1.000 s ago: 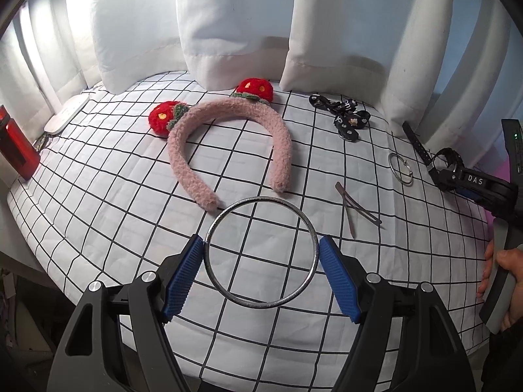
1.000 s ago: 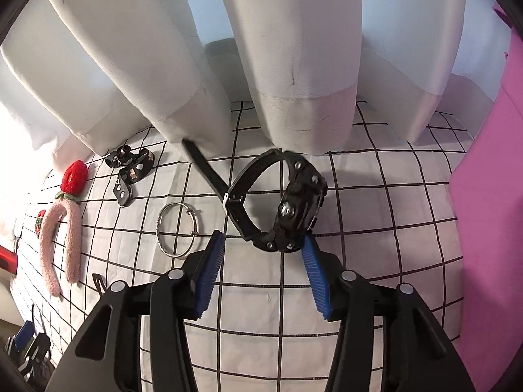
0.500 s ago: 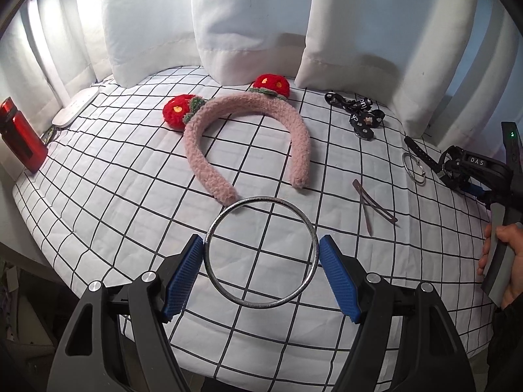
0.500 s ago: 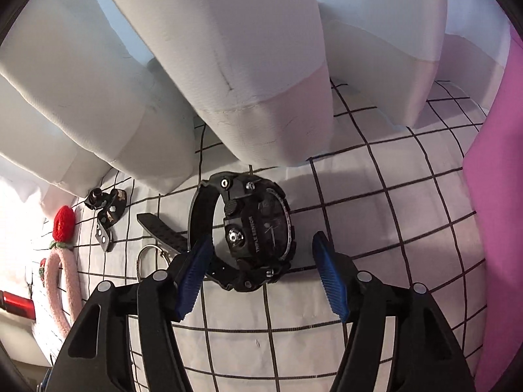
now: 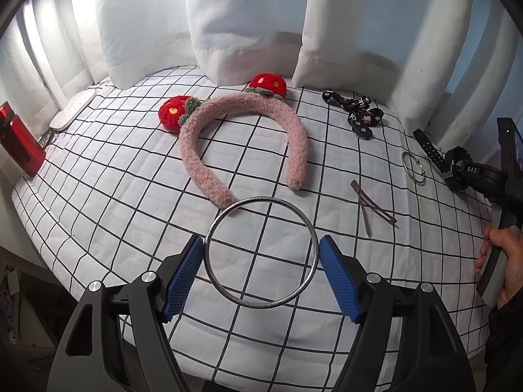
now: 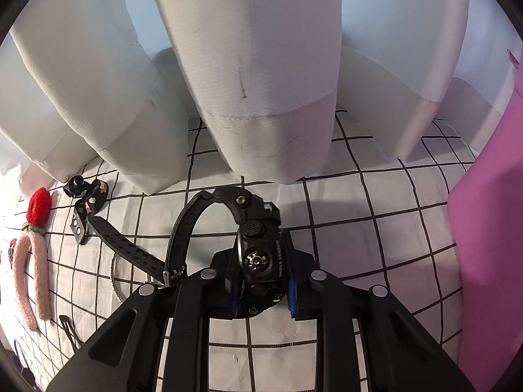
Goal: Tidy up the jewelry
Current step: 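Lift the black watch with the right gripper while the left grasps the large metal ring, then carry the black watch and metal ring with both grippers over the pink tub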
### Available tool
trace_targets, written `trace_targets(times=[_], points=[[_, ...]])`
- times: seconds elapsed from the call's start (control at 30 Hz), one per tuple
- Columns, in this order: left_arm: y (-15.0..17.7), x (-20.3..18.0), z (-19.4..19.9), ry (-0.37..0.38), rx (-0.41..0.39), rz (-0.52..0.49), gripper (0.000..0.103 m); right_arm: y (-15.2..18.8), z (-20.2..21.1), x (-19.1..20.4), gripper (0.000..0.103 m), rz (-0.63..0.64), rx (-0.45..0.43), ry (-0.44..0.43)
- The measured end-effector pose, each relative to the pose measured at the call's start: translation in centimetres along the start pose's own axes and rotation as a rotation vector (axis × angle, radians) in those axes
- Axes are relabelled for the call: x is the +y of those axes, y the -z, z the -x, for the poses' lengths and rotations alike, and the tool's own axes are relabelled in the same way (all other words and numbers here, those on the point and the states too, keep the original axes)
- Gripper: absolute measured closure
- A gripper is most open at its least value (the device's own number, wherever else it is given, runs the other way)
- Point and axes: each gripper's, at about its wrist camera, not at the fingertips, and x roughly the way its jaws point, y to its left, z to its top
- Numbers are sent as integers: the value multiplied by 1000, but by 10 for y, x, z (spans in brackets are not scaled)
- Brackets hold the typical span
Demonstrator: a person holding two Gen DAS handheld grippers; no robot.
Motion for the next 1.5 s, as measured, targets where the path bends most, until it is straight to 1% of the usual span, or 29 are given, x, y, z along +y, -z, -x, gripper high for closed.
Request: trace_targets(times=[0.23, 0.43, 0.5, 0.57, 0.6, 0.73, 0.77, 0.9, 0.97, 1.1, 1.23, 1.37, 1.5], points=[[-8, -9, 4, 22, -15, -18, 33, 14, 34, -3, 82, 14, -24, -39], [-18, -18, 12, 49, -44, -46, 33, 22, 78, -2, 82, 20, -61, -76], [-23, -21, 16, 60, -54, -55, 33, 25, 96, 1, 82, 22, -79, -85], [-28, -24, 22, 70, -71, -66, 33, 22, 112, -3, 82, 24, -100, -92], [-31, -26, 25, 75, -82, -71, 33, 22, 119, 4, 82, 24, -110, -94], [-43, -33, 39, 97, -122, -94, 33, 18, 146, 8, 82, 21, -154, -104], [-45, -34, 42, 103, -131, -101, 33, 18, 149, 15, 82, 19, -165, -102], [-54, -43, 55, 135, -156, -131, 33, 24, 187, 13, 82, -3, -209, -103], [-59, -48, 62, 162, -158, -142, 33, 28, 203, 8, 82, -19, -231, -101], [-66, -62, 82, 201, -200, -191, 32, 35, 237, 0, 82, -49, -282, -94], [-74, -84, 102, 255, -234, -242, 32, 43, 273, -18, 82, -87, -346, -87], [-76, -115, 122, 305, -274, -304, 32, 54, 304, -44, 82, -131, -401, -45], [-74, -152, 138, 354, -289, -361, 32, 66, 329, -77, 82, -181, -437, 16]])
